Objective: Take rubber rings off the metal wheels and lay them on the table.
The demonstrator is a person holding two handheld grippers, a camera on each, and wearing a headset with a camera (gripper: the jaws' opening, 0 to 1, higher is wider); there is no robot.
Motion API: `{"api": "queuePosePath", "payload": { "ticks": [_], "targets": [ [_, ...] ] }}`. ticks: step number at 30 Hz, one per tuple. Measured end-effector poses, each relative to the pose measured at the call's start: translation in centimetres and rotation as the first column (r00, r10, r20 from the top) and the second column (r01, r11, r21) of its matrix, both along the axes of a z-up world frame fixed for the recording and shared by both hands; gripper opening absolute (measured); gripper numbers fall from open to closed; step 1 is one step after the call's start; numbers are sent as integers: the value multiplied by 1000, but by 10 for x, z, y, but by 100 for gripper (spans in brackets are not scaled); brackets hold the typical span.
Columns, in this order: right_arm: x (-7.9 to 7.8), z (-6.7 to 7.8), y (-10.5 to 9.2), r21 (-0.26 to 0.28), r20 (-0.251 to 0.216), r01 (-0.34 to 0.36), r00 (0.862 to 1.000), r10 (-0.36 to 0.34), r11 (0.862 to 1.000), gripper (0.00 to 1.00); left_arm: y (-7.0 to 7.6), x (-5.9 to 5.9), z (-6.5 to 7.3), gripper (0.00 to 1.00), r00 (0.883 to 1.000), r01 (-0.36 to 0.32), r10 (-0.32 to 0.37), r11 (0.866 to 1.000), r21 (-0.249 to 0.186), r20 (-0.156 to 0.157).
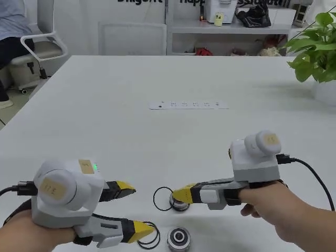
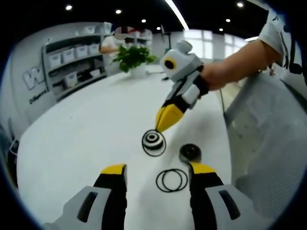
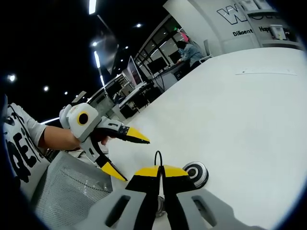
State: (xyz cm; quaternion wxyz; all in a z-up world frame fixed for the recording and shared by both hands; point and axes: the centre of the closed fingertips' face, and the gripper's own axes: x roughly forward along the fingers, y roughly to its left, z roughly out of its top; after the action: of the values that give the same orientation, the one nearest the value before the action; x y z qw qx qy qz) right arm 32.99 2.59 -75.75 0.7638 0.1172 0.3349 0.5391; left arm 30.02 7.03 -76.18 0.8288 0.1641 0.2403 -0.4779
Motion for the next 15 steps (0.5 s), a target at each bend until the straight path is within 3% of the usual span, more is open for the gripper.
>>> {"api": "queuePosePath", "payload": {
  "ticks": [15],
  "targets": [
    [-17,0,16,-4,-11,-56,998,56,998,0,6,-6,5,58,1000,1,-1,1000,1,21]
  ]
}}
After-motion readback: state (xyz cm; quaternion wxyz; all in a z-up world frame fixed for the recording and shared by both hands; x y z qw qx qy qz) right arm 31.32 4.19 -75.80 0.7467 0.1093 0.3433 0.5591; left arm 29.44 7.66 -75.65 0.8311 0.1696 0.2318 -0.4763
